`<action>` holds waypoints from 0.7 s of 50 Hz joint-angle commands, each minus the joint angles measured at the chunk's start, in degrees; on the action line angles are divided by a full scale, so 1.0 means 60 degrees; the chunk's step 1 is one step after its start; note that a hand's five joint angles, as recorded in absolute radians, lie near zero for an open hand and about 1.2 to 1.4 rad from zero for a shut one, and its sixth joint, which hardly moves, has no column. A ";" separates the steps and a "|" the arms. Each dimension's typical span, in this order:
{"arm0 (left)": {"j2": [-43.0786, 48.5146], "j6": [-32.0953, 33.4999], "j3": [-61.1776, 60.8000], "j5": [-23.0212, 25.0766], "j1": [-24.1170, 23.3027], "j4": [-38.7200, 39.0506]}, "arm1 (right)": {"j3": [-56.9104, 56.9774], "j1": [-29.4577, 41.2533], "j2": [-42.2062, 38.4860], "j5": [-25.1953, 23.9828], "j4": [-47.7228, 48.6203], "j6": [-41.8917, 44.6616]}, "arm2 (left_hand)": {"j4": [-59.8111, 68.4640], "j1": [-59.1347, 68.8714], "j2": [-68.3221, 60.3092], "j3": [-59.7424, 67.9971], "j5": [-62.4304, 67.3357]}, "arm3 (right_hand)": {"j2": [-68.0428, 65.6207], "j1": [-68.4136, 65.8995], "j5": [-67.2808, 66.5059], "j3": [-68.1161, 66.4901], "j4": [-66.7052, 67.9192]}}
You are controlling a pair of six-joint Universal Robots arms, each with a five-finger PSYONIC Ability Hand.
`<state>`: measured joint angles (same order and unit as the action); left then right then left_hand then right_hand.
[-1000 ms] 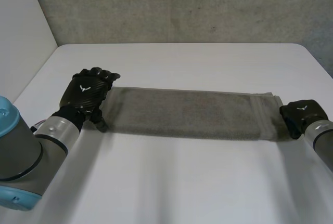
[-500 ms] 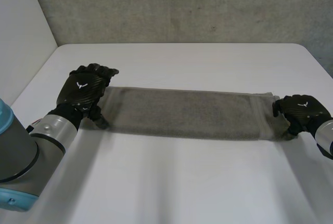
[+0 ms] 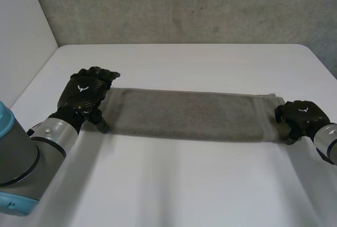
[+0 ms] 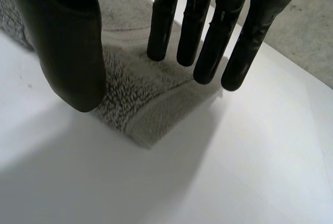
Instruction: Fold the towel.
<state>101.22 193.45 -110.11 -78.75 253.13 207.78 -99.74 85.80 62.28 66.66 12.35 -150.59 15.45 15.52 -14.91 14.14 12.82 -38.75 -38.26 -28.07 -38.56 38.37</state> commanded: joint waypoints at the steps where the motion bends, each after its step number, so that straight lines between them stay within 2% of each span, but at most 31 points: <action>1: -0.0009 0.0000 -0.0004 0.0001 -0.0001 -0.0001 | 0.0086 -0.0062 -0.0244 0.0095 0.0081 0.0328 | -0.0844 -0.0857 0.0755 -0.0626 -0.2072 | -0.4081 -0.4163 -0.4194 -0.4112 0.4145; 2: -0.0009 0.0000 -0.0004 0.0001 -0.0001 -0.0001 | 0.0115 -0.0105 -0.0244 0.0110 0.0124 0.0285 | -0.0844 -0.0857 0.0755 -0.0626 -0.2072 | -0.6690 -0.6773 -0.6804 -0.6722 0.6754; 3: -0.0009 0.0000 -0.0018 0.0001 -0.0001 -0.0001 | 0.0130 -0.0120 -0.0244 0.0110 0.0183 0.0270 | -0.0844 -0.0857 0.0755 -0.0626 -0.2072 | -0.6873 -0.6955 -0.6986 -0.6904 0.6937; 9: -0.0024 0.0000 -0.0048 0.0001 -0.0001 -0.0001 | 0.0159 -0.0164 -0.0127 0.0212 0.0286 0.0240 | -0.0844 -0.0857 0.0755 -0.0626 -0.2072 | -0.6875 -0.6957 -0.6988 -0.6906 0.6939; 14: -0.0039 0.0000 -0.0048 0.0001 -0.0015 -0.0001 | 0.0350 -0.0560 -0.0097 0.0608 0.0227 0.0328 | -0.0844 -0.0857 0.0755 -0.0626 -0.2072 | -0.6875 -0.6957 -0.6988 -0.6906 0.6939; 17: -0.0097 0.0000 -0.0062 -0.0014 -0.0001 -0.0001 | 0.0918 -0.1056 -0.0141 0.1308 0.0125 0.0416 | -0.0844 -0.0857 0.0755 -0.0626 -0.2072 | -0.6875 -0.6957 -0.6988 -0.6906 0.6939; 20: -0.0141 0.0000 -0.0062 -0.0014 -0.0001 -0.0001 | 0.1214 -0.1263 -0.0171 0.1589 0.0051 0.0548 | -0.0844 -0.0857 0.0755 -0.0626 -0.2072 | -0.6875 -0.6957 -0.6988 -0.6906 0.6939; 22: -0.0258 0.0000 -0.0062 -0.0014 0.0014 -0.0015 | 0.1782 -0.1671 -0.0229 0.2085 -0.0167 0.1014 | -0.0844 -0.0857 0.0755 -0.0626 -0.2072 | -0.6875 -0.6957 -0.6988 -0.6906 0.6939; 26: -0.0376 0.0000 -0.0048 -0.0029 0.0043 -0.0015 | 0.2312 -0.1805 -0.0171 0.2351 -0.0447 0.1573 | -0.0844 -0.0857 0.0755 -0.0626 -0.2072 | -0.6875 -0.6957 -0.6988 -0.6906 0.6939; 31: -0.0522 0.0000 0.0055 -0.0029 0.0043 -0.0015 | 0.2972 -0.1424 0.0005 0.2410 -0.0915 0.1632 | -0.0844 -0.0857 0.0755 -0.0626 -0.2072 | -0.6875 -0.6957 -0.6988 -0.6906 0.6939; 33: -0.0595 0.0000 0.0142 -0.0043 0.0043 -0.0015 | 0.3438 -0.0390 0.0457 0.2424 -0.1178 0.1166 | -0.0844 -0.0857 0.0755 -0.0626 -0.2072 | -0.6875 -0.6957 -0.6988 -0.6906 0.6939; 34: -0.0595 0.0000 0.0143 -0.0043 0.0043 -0.0015 | 0.3440 -0.0384 0.0459 0.2424 -0.1179 0.1163 | -0.0844 -0.0857 0.0755 -0.0626 -0.2072 | -0.6875 -0.6957 -0.6988 -0.6906 0.6939; 35: -0.0624 0.0000 0.0215 -0.0043 0.0029 -0.0015 | 0.3585 0.0138 0.0720 0.2439 -0.1223 0.0931 | -0.0844 -0.0857 0.0755 -0.0626 -0.2072 | -0.6875 -0.6957 -0.6988 -0.6906 0.6939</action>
<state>98.25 193.45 -109.91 -78.94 253.38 207.70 -82.48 77.20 62.31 81.29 7.56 -141.08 15.44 15.48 -14.91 14.13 12.82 -74.60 -76.25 -66.58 -76.60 76.88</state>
